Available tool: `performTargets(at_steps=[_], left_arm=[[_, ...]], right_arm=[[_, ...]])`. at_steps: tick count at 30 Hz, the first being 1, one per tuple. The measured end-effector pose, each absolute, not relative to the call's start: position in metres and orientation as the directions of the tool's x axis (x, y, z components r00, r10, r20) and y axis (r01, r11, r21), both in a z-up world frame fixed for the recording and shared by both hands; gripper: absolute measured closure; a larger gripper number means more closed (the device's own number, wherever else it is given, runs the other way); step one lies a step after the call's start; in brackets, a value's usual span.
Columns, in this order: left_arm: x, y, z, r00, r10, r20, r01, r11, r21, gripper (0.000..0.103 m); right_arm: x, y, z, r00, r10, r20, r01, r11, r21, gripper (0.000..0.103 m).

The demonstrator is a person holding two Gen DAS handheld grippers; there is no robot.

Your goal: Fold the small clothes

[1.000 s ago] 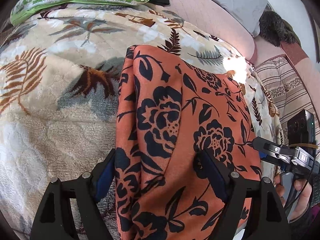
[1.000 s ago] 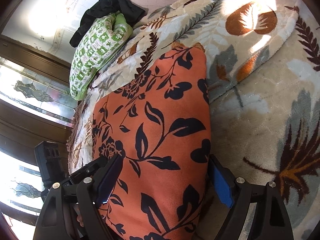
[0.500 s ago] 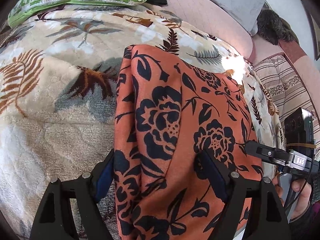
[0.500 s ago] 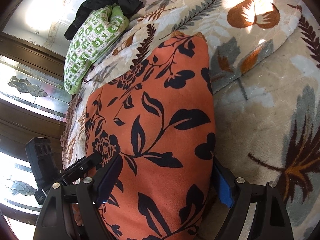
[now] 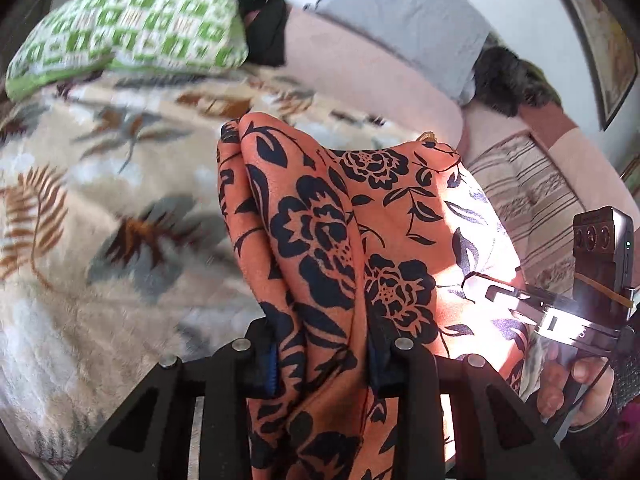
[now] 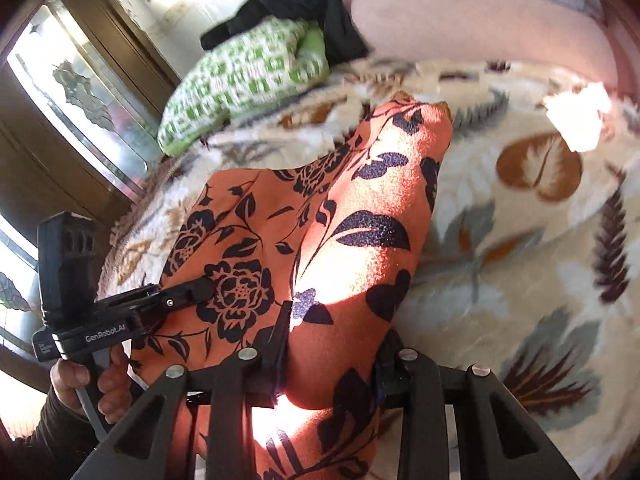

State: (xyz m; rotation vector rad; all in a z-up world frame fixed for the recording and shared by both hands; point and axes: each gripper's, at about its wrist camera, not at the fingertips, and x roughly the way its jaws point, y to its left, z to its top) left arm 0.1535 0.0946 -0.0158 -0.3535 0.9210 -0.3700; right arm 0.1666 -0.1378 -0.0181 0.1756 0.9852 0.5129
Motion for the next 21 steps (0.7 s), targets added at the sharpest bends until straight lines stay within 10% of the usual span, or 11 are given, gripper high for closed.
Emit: performTargets(at_steps=[8,12,21], left_arm=[[0.208,0.028,-0.046,0.467,-0.415,-0.781,0.129,0.906,-0.404,0.060],[0.217,0.028,-0.093,0.375,-0.396,-0.838,0.069,0.913,-0.401,0.041],[0.157,0.037,-0.036,0.494,-0.319,-0.809,0.156,0.948,-0.279,0.032]], right_arm=[[0.219,-0.221,-0.028,0.430,0.538,-0.725,-0.245,0.842,0.480,0.064],[0.225,-0.255,-0.090,0.402,0.319,-0.859,-0.037,0.942,0.332,0.038],[0.166,-0.249,-0.030,0.509,0.548,-0.664,-0.182,0.822,0.540,0.035]])
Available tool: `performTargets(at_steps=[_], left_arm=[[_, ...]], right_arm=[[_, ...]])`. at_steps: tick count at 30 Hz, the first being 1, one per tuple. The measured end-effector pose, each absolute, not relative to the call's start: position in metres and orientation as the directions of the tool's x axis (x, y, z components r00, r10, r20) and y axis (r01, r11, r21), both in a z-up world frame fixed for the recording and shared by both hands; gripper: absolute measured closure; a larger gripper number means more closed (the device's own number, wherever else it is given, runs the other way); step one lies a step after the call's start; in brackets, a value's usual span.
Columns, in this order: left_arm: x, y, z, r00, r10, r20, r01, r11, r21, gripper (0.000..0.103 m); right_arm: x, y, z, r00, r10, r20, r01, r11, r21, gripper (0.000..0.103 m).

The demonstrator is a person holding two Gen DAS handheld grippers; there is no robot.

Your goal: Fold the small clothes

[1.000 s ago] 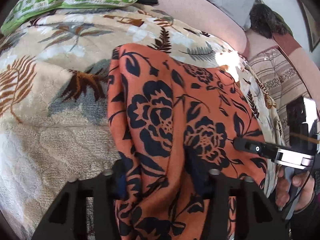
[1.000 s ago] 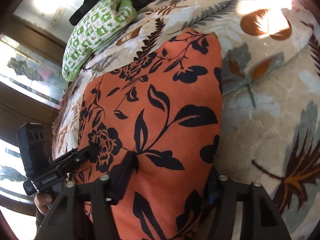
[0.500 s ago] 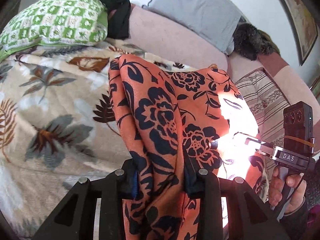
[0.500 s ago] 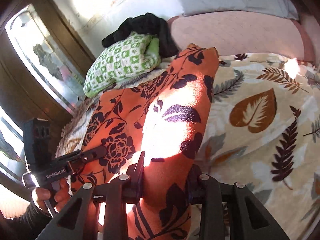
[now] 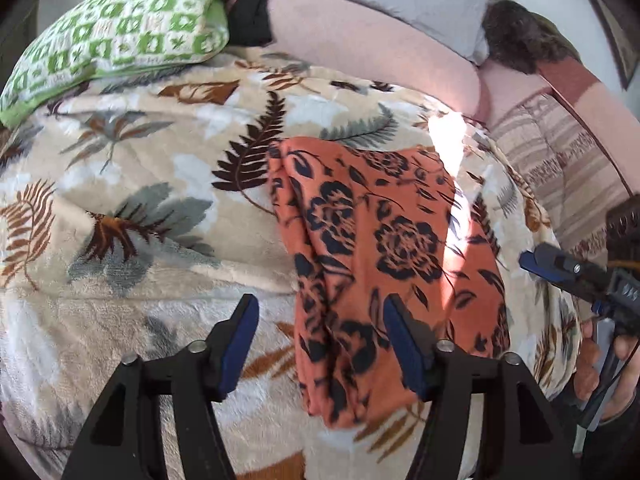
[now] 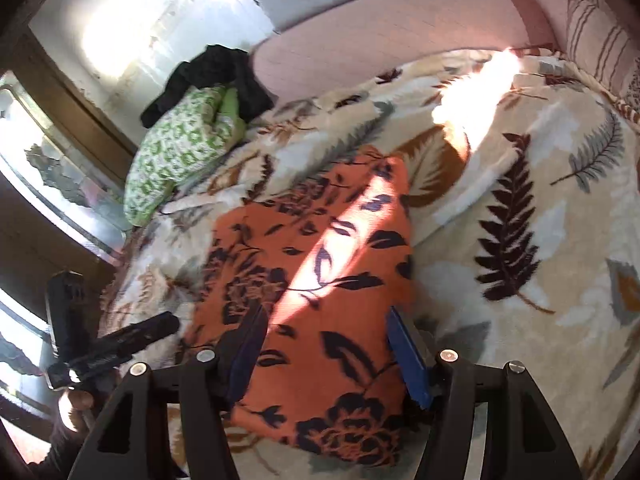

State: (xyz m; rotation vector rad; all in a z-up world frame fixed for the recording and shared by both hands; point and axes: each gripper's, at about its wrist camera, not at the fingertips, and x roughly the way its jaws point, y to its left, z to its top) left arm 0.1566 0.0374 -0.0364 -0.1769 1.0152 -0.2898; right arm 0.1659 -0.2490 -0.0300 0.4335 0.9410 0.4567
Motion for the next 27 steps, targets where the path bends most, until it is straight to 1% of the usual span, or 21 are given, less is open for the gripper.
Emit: performTargets(at_steps=[1,2,3,5,6,7,9,11,13,14,15,17,22,27], left_arm=[[0.151,0.033,-0.040,0.492,-0.306,-0.815,0.165,0.952,-0.258,0.027],[0.150,0.029,-0.047,0.483,-0.284,-0.828,0.163,0.959,-0.233,0.026],[0.151,0.025,-0.058,0.464,-0.252,-0.849,0.156,0.967,-0.202,0.026],[0.148,0.021,-0.075,0.411,-0.185,-0.893,0.141,0.980,-0.138,0.026],[0.144,0.020,-0.074,0.411,-0.173,-0.895,0.139,0.982,-0.126,0.026],[0.135,0.021,-0.068,0.436,-0.168,-0.884,0.145,0.983,-0.115,0.026],[0.119,0.020,-0.054,0.496,-0.125,-0.860,0.145,0.988,-0.060,0.026],[0.103,0.018,-0.041,0.542,-0.064,-0.838,0.120,0.993,0.002,0.023],[0.088,0.015,-0.033,0.579,-0.033,-0.814,0.108,0.993,0.037,0.022],[0.082,0.014,-0.030,0.589,-0.014,-0.808,0.101,0.993,0.056,0.022],[0.076,0.013,-0.027,0.596,0.001,-0.803,0.093,0.993,0.071,0.022],[0.068,0.012,-0.024,0.600,0.032,-0.799,0.071,0.993,0.093,0.022],[0.051,0.010,-0.007,0.635,0.058,-0.770,0.015,0.996,0.087,0.022],[0.044,0.005,0.003,0.638,0.020,-0.770,0.007,0.999,0.031,0.022]], right_arm=[[0.159,-0.240,-0.032,0.495,0.593,-0.635,-0.203,0.789,0.579,0.033],[0.155,-0.236,-0.039,0.481,0.627,-0.613,-0.212,0.762,0.612,0.027],[0.151,-0.232,-0.053,0.465,0.639,-0.613,-0.201,0.750,0.630,0.021],[0.154,-0.233,-0.099,0.371,0.614,-0.696,-0.077,0.768,0.636,0.019],[0.151,-0.236,-0.112,0.353,0.612,-0.708,-0.029,0.764,0.645,0.020],[0.142,-0.239,-0.104,0.394,0.617,-0.681,-0.045,0.754,0.656,0.019],[0.127,-0.237,-0.079,0.443,0.564,-0.697,-0.075,0.798,0.599,0.019],[0.105,-0.232,-0.056,0.516,0.481,-0.708,-0.097,0.855,0.510,0.018],[0.087,-0.224,-0.044,0.569,0.391,-0.723,-0.117,0.909,0.400,0.016],[0.075,-0.219,-0.039,0.594,0.330,-0.734,-0.112,0.937,0.331,0.010],[0.068,-0.220,-0.034,0.606,0.279,-0.745,-0.109,0.957,0.269,0.000],[0.052,-0.212,-0.030,0.627,0.196,-0.754,-0.108,0.980,0.165,0.000],[0.025,-0.208,-0.022,0.646,0.112,-0.755,-0.089,0.993,0.071,0.000],[0.019,-0.208,-0.008,0.672,0.095,-0.734,-0.079,0.995,0.056,0.000]])
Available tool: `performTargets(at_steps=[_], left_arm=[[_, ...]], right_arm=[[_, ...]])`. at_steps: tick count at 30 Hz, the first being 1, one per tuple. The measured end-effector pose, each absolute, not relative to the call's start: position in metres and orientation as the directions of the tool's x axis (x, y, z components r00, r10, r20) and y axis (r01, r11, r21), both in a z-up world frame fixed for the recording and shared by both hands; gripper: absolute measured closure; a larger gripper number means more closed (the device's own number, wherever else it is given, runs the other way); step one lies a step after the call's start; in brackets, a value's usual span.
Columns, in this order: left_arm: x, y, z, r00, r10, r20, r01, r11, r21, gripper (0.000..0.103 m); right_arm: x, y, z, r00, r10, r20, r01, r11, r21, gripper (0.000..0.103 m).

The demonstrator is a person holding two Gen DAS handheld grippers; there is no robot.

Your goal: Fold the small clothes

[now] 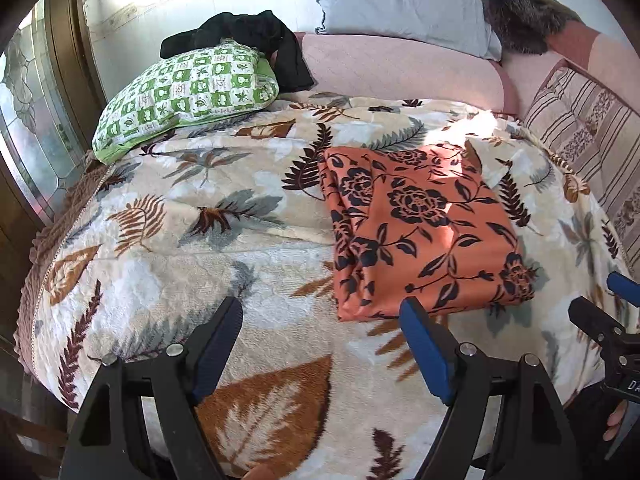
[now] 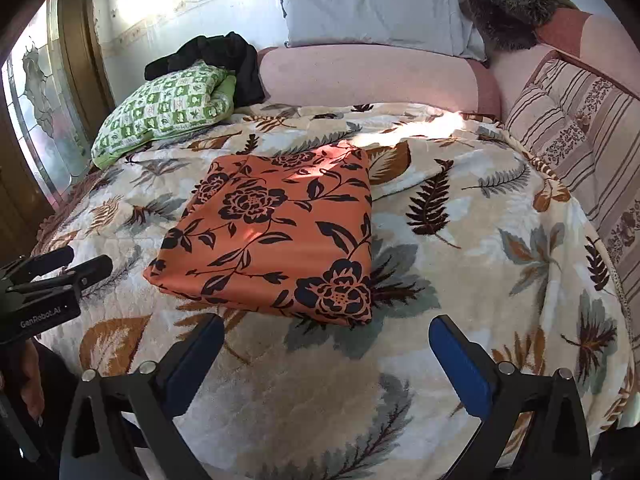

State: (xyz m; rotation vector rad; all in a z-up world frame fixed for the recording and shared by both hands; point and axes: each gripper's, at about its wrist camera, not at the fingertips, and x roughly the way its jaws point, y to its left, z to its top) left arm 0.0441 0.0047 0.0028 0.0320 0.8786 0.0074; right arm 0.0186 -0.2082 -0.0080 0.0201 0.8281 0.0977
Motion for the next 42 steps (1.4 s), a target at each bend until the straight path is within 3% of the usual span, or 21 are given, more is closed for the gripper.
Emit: performTargets(at_steps=[7,42], left_arm=[[0.048,-0.007,0.007,0.626,-0.028,-0.779,0.025,1.000,-0.015,0.022],[0.081,-0.017,0.016,0.659,-0.028,-0.751,-0.008,0.999,-0.044,0.022]], right_arm=[[0.027,-0.205,-0.001,0.675,0.083,-0.734,-0.084,0.996,0.035,0.000],[0.080,-0.197,0.009,0.692,0.086,-0.716,-0.088,0.996,0.035,0.000]])
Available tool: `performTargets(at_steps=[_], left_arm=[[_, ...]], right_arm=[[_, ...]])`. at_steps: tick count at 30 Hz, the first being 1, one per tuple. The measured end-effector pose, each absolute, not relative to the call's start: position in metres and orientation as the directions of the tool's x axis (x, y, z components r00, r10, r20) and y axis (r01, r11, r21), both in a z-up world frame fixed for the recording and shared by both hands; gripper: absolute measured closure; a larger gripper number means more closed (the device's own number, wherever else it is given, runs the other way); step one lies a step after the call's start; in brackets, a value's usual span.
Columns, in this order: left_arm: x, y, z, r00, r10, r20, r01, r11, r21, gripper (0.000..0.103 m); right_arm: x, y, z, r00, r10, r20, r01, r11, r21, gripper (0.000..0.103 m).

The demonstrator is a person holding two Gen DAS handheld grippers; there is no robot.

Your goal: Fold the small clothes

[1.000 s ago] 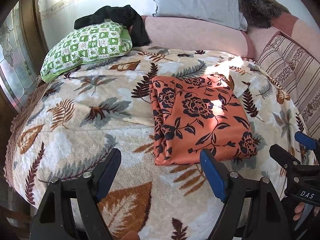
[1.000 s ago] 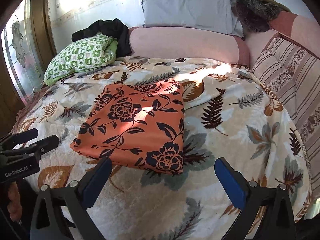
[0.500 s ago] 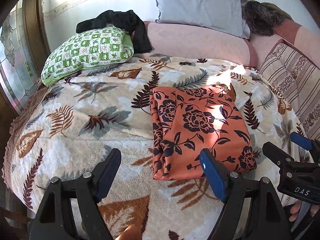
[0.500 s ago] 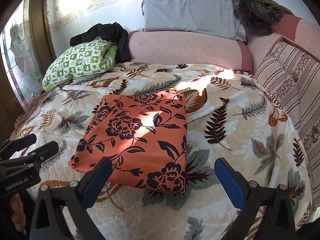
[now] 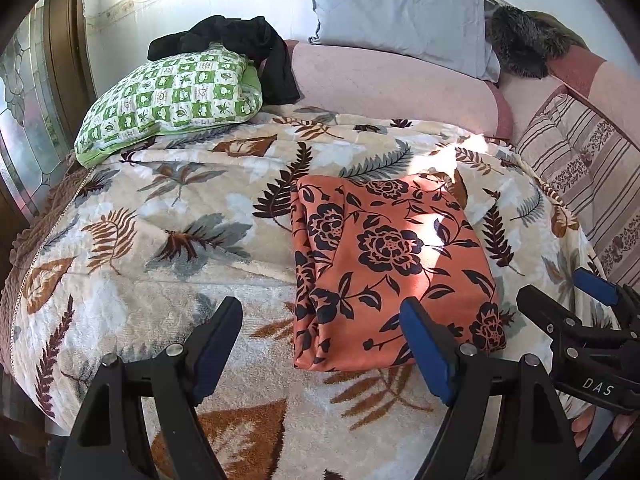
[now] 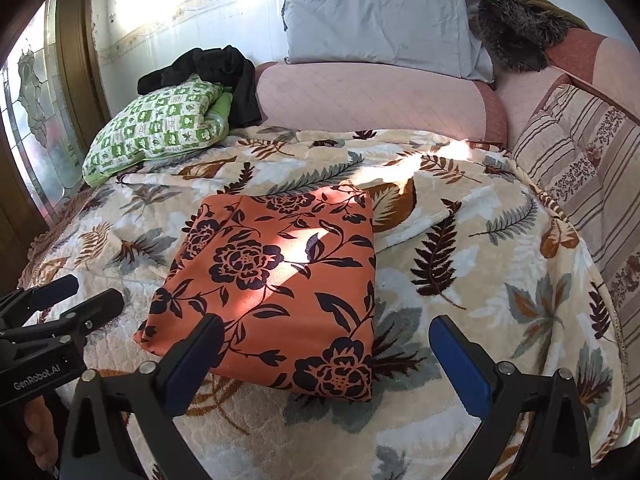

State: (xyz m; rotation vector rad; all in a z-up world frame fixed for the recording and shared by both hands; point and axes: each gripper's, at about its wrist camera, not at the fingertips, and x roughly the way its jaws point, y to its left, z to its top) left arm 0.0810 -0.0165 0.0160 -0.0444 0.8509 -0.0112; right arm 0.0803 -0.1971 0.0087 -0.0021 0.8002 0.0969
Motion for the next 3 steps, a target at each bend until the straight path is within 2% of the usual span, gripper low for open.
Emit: performTargets(at_steps=[3], left_arm=[[0.0844,-0.0173,0.0185,0.669,-0.020,-0.743,-0.012,0.999,-0.038,0.022]], right_arm=[[0.0845,-0.1971,0.0075,0.686,0.089,-0.722,-0.092,0.995,0.034,0.000]])
